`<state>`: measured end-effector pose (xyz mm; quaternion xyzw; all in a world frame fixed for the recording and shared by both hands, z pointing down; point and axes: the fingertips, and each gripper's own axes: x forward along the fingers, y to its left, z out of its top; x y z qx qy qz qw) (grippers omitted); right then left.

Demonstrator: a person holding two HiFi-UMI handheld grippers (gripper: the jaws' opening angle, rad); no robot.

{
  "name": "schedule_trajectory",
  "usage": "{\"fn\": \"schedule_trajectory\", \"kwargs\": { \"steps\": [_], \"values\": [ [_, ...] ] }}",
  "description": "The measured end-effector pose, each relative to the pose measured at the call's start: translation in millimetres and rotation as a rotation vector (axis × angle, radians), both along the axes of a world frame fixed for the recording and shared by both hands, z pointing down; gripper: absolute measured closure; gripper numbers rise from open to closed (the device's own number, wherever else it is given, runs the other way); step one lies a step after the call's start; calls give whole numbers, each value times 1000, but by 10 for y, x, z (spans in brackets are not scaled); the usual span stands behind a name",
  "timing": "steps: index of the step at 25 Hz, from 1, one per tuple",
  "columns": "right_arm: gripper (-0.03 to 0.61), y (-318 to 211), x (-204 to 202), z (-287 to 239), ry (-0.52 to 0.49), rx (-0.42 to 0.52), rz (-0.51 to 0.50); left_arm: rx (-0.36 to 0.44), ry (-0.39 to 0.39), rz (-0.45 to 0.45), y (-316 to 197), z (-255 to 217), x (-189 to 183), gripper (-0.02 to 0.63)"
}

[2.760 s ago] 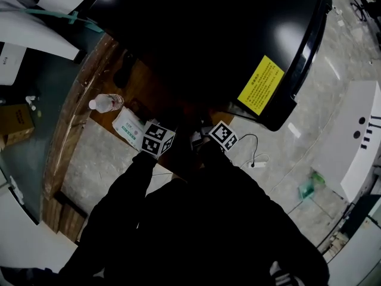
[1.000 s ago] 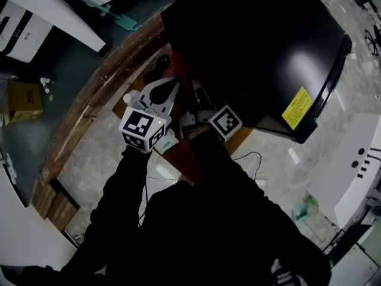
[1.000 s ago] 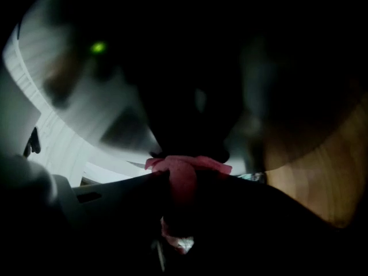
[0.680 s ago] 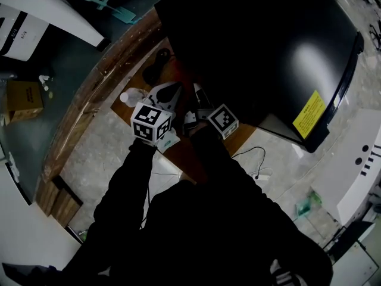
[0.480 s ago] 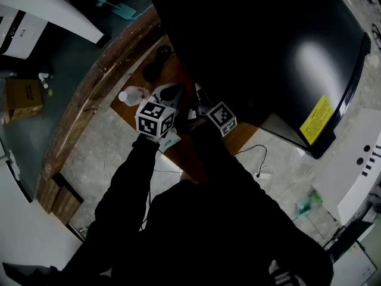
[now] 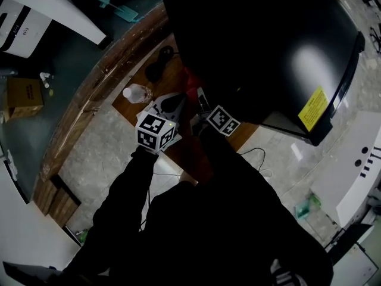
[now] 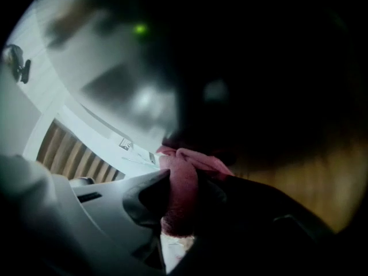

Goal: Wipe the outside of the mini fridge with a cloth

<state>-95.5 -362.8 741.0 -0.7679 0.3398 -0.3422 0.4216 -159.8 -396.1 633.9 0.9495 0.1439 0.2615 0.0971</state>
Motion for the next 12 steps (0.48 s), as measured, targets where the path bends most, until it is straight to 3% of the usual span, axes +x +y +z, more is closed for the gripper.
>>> {"fn": "schedule_trajectory", "kwargs": {
  "steps": [4, 12],
  "values": [
    [483, 309, -161, -660, 92, 27, -9, -7, 115, 2, 67, -583, -141, 607],
    [488, 906, -767, -2358, 541, -149, -139, 14, 313, 109, 510, -1626, -718, 607]
  ]
}}
